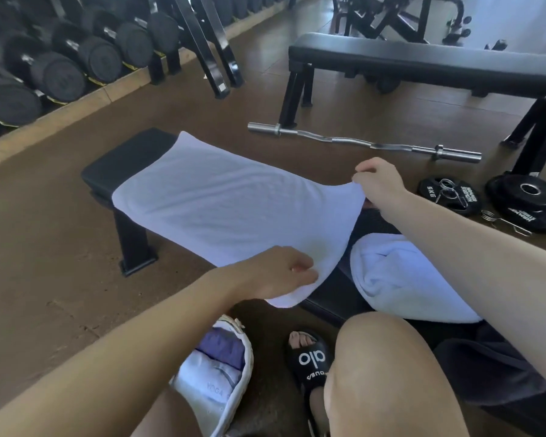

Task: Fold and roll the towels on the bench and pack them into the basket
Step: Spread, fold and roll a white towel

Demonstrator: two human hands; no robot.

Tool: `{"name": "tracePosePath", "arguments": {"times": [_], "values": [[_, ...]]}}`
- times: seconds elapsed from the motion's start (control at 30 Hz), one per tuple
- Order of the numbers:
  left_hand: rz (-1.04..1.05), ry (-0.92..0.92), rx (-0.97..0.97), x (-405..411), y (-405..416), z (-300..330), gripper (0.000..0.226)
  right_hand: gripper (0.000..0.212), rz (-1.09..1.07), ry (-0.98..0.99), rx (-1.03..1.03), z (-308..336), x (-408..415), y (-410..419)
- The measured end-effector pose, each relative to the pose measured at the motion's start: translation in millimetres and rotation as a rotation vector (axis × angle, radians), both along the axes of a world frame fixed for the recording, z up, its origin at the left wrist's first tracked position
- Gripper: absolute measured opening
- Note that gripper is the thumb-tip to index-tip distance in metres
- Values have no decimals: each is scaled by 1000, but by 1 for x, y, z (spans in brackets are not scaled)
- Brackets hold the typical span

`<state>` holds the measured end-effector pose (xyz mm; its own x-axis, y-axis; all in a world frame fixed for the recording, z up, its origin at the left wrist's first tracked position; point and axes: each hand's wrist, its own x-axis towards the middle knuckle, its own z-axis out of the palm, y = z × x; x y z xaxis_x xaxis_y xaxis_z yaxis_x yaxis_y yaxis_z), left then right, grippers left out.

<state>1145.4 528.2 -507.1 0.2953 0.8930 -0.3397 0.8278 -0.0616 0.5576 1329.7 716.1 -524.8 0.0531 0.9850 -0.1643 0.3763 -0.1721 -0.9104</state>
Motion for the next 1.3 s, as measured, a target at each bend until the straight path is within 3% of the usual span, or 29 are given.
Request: {"name": "tracePosePath", "arguments": {"times": [0.3, 0.4, 0.5, 0.63, 0.7, 0.83, 0.97, 1.17, 1.3], "values": [[415, -283, -6, -134, 10, 16, 35, 3, 131, 350, -56, 39, -112, 20], [574, -350, 50, -176, 10, 7, 39, 16, 224, 408, -92, 49, -155, 26], [717, -465, 55, -213, 8, -1, 40, 28, 360, 315, -115, 49, -192, 41], [843, -496, 114, -255, 9, -12, 45, 18, 489, 101, 4, 32, -235, 65], [907, -491, 147, -274, 15, -21, 39, 13, 499, 5, 94, 23, -256, 77], [950, -389, 206, -307, 33, -36, 38, 30, 495, -193, 294, 7, -293, 103], [1000, -319, 274, -334, 52, -53, 47, 27, 532, -231, 358, -10, -331, 128], [1092, -233, 400, -363, 76, -75, 40, 19, 563, -292, 367, -39, -380, 157], [1070, -248, 456, -380, 84, -82, 61, 21, 566, -307, 382, -53, -399, 170]]}}
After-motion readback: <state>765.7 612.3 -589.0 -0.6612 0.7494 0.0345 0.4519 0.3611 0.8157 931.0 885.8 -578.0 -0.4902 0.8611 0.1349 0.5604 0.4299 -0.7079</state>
